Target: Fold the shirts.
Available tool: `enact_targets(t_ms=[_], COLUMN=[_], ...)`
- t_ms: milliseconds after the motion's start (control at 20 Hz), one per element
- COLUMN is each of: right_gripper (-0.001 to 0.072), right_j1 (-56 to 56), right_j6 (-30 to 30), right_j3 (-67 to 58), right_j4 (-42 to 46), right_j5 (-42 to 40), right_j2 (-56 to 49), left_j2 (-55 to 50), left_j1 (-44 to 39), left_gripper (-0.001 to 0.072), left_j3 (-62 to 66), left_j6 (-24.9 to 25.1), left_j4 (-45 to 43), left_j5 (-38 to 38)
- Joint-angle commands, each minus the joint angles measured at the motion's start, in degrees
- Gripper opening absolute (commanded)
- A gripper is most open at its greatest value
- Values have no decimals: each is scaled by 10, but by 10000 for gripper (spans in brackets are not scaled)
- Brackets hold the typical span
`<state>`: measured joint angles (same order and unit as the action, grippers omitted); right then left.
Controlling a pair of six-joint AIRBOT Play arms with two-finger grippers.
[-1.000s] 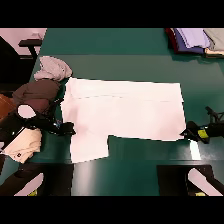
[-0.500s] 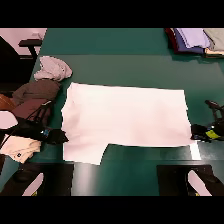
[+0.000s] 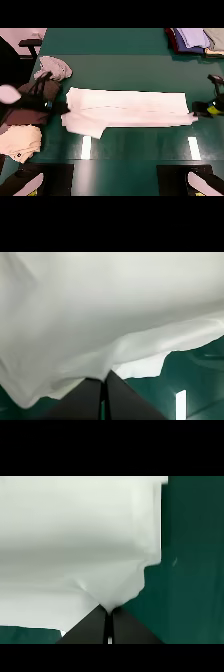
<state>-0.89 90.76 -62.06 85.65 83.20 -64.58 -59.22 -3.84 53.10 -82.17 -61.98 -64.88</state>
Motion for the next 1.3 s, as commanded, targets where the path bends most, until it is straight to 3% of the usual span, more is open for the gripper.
enact_targets(t_ms=[0, 150, 300, 350, 400, 450, 550, 650, 700, 750, 800, 1000, 1250], right_gripper=[13, 15, 15, 47, 212, 348, 463, 464, 468, 527, 560, 577, 574], right_j1=[6, 6, -6, -15, -28, -42, -76, -121, -149, -177, -205, -269, -216], right_j6=[-5, -9, -24, -41, -59, -75, -114, -141, -150, -158, -165, -224, -259], right_j3=[-96, -166, -216, -228, -240, -245, -235, -193, -166, -141, -118, -45, -49], right_j4=[-34, -37, -87, -116, -155, -184, -218, -216, -216, -217, -217, -278, -362], right_j5=[-53, -57, -54, -56, -55, -53, -36, -35, -37, -38, -35, -36, -49], right_j2=[-128, -212, -269, -281, -290, -292, -280, -250, -235, -224, -221, -248, -322], left_j2=[-166, -262, -288, -287, -287, -287, -287, -287, -287, -287, -287, -287, -296], left_j1=[0, 0, 0, 0, 0, 0, 0, 0, 0, 0, 0, -6, -81], left_gripper=[24, 24, 27, 179, 482, 568, 528, 525, 400, 169, 20, 24, 24], left_j3=[123, 202, 217, 218, 224, 235, 266, 291, 295, 294, 294, 294, 291], left_j6=[32, 47, 47, 47, 46, 46, 47, 47, 47, 47, 47, 47, 44], left_j4=[-2, -2, -1, -1, -1, -1, -1, 0, 6, 12, 15, 67, 65], left_j5=[74, 82, 117, 127, 128, 118, 67, 14, 0, -9, -13, -10, 25])
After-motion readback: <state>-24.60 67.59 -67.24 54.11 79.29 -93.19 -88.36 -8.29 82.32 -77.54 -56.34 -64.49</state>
